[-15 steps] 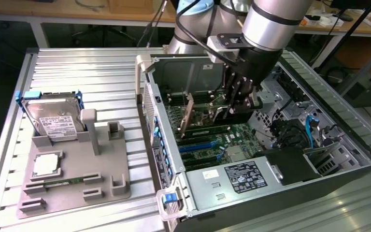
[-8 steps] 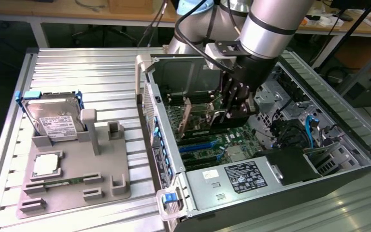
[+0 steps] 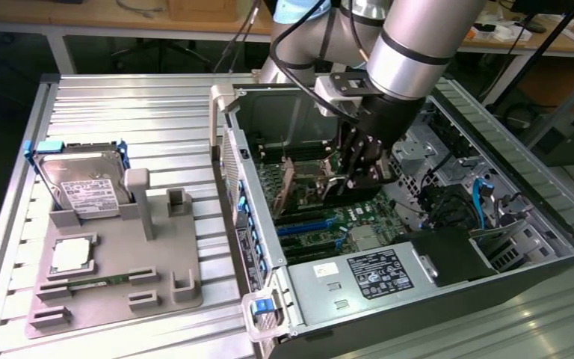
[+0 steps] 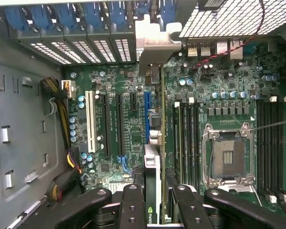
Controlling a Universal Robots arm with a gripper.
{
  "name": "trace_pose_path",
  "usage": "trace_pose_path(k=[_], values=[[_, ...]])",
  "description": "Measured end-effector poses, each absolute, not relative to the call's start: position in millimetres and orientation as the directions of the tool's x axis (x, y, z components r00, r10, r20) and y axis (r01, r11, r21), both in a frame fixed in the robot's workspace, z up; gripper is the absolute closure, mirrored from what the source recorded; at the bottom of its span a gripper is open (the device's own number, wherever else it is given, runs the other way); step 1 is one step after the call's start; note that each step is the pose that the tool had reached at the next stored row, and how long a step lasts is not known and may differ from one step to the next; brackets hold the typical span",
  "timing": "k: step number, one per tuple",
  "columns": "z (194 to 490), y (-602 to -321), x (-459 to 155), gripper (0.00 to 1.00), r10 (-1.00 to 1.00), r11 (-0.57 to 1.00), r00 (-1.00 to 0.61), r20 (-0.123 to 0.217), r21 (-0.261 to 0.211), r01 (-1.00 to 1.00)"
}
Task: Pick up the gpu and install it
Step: 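Insert the gpu into the slot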
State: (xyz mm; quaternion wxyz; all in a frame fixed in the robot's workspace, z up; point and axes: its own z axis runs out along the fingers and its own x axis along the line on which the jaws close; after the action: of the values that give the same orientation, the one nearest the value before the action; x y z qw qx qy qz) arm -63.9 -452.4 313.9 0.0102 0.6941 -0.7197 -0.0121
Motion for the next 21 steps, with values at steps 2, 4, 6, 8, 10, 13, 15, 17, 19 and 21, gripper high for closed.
trace_pose_path(k=[2, 4, 6, 8, 10, 13, 15, 17, 19, 21], values=[[310, -452, -64, 0.73, -0.999, 0.034, -0.034, -0.002, 0.032, -0.999], [306, -452, -66, 0.73, -0.999, 0.032, -0.032, -0.002, 0.032, -0.999], [302, -452, -66, 0.73, -1.0, 0.029, -0.029, -0.002, 0.032, -0.999], [298, -452, -67, 0.73, -1.0, 0.027, -0.028, -0.002, 0.032, -0.999], [295, -452, -68, 0.73, -1.0, 0.027, -0.028, -0.002, 0.032, -0.999], [289, -452, -70, 0.73, -1.0, 0.027, -0.027, -0.002, 0.032, -0.999], [285, -452, -71, 0.73, -1.0, 0.027, -0.027, -0.002, 0.032, -0.999], [281, -452, -72, 0.73, -1.0, 0.027, -0.027, -0.002, 0.032, -0.999], [277, -451, -72, 0.73, -1.0, 0.027, -0.027, -0.002, 0.032, -0.999], [274, -451, -72, 0.73, -1.0, 0.027, -0.027, -0.002, 0.032, -0.999]])
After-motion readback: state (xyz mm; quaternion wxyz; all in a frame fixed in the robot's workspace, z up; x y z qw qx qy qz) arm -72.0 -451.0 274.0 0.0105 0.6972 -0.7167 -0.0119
